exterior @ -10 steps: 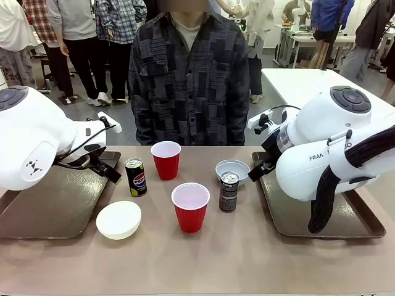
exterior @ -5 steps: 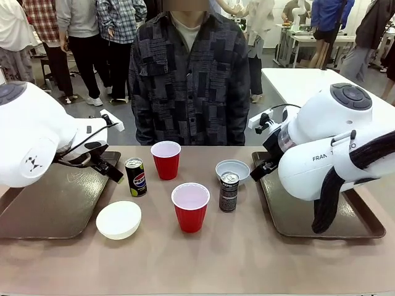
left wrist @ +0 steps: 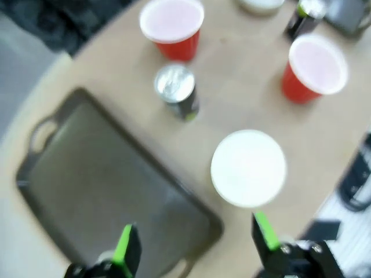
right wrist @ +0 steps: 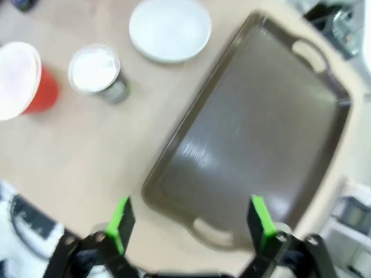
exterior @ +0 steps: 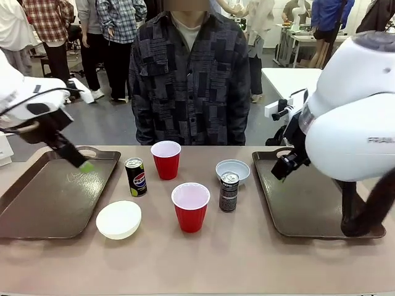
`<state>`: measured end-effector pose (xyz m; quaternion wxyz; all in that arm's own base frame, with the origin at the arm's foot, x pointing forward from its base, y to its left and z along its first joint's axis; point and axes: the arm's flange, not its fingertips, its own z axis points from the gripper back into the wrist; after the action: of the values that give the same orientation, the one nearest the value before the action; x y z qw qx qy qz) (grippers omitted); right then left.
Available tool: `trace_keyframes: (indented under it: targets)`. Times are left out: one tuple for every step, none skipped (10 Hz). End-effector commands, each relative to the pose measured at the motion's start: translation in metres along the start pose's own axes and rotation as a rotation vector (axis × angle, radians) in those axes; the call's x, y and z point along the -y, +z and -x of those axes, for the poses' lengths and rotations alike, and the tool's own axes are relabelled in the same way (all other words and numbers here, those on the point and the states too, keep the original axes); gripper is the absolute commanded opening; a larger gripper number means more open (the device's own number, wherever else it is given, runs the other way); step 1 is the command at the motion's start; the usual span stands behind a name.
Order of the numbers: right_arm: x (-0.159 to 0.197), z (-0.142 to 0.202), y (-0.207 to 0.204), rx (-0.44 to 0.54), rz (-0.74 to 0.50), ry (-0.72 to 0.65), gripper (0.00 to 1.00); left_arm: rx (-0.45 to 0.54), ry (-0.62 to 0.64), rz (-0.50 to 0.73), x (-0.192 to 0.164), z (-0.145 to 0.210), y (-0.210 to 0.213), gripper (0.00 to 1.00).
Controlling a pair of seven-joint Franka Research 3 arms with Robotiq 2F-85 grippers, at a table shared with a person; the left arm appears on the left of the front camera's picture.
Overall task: Prepare tableware on both trays.
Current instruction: Pick up a Picnic Bowl from the table and place it on a Handle tray.
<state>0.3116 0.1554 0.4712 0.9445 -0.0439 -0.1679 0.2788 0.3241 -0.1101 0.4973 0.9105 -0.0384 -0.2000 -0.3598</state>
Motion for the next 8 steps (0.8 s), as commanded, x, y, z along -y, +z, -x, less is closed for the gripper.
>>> trace_keyframes:
  targets:
    - [-0.047, 0.133, -0.016, -0.027, -0.006, -0.051, 1.00, -0.048, 0.021, -0.047, 0.026, 0.085, -0.024, 1.00]
    - [-0.044, 0.134, -0.017, -0.028, 0.047, -0.090, 1.00, -0.069, 0.055, -0.075, 0.024, 0.084, -0.026, 1.00]
    - [-0.015, 0.013, 0.020, -0.031, -0.002, -0.012, 1.00, -0.032, 0.015, -0.014, -0.005, 0.010, 0.009, 1.00]
    - [-0.015, 0.013, 0.020, -0.031, -0.002, -0.012, 1.00, -0.032, 0.015, -0.014, -0.005, 0.010, 0.009, 1.00]
    - [-0.015, 0.013, 0.020, -0.031, -0.002, -0.012, 1.00, -0.032, 0.015, -0.014, -0.005, 0.010, 0.009, 1.00]
    - [-0.025, 0.023, 0.036, -0.041, 0.016, -0.036, 1.00, -0.055, 0.028, -0.030, -0.008, 0.016, 0.012, 1.00]
    - [-0.006, 0.024, 0.021, -0.062, -0.176, -0.077, 1.00, -0.051, 0.145, 0.174, -0.031, 0.020, 0.004, 1.00]
    - [0.020, 0.044, 0.026, -0.010, -0.321, -0.134, 1.00, 0.008, 0.235, 0.283, -0.052, 0.036, 0.003, 1.00]
